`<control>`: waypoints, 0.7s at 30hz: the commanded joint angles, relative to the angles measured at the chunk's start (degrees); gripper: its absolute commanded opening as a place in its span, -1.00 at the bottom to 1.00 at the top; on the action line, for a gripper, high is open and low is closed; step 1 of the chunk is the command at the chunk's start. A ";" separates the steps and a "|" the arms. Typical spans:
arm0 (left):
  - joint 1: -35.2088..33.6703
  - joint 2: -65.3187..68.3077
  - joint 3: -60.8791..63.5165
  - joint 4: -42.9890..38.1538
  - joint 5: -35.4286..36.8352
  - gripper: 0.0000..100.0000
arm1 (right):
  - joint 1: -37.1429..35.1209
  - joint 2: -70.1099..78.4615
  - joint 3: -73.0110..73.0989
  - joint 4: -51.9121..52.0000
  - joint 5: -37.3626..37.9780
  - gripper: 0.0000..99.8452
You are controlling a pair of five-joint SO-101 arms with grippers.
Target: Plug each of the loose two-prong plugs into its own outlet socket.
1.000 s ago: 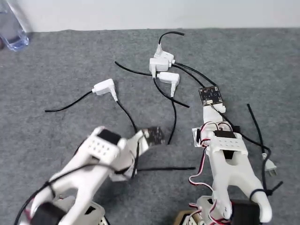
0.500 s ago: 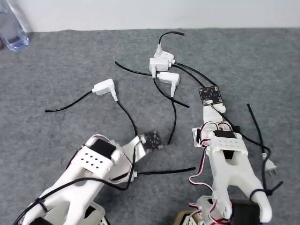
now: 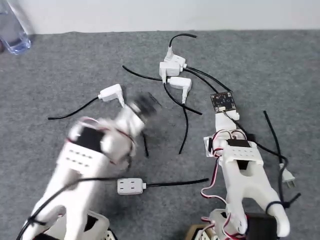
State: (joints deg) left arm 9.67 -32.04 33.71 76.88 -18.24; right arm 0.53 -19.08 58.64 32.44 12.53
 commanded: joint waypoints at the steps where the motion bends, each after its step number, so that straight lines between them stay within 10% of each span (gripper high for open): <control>1: -12.04 -1.49 -7.43 -2.64 9.93 -0.98 | -0.48 -0.92 -1.32 -0.75 0.53 -0.08; 10: -28.66 -1.49 -4.18 0.62 16.00 -0.97 | -2.24 -1.71 -0.79 1.19 0.53 -0.08; 21: -44.40 -1.41 25.45 -31.38 16.26 -0.97 | 7.96 -16.84 -10.64 27.82 13.27 -0.09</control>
State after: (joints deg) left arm -32.88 -32.04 54.46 52.26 -2.68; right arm 5.36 -31.56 55.82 47.47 20.62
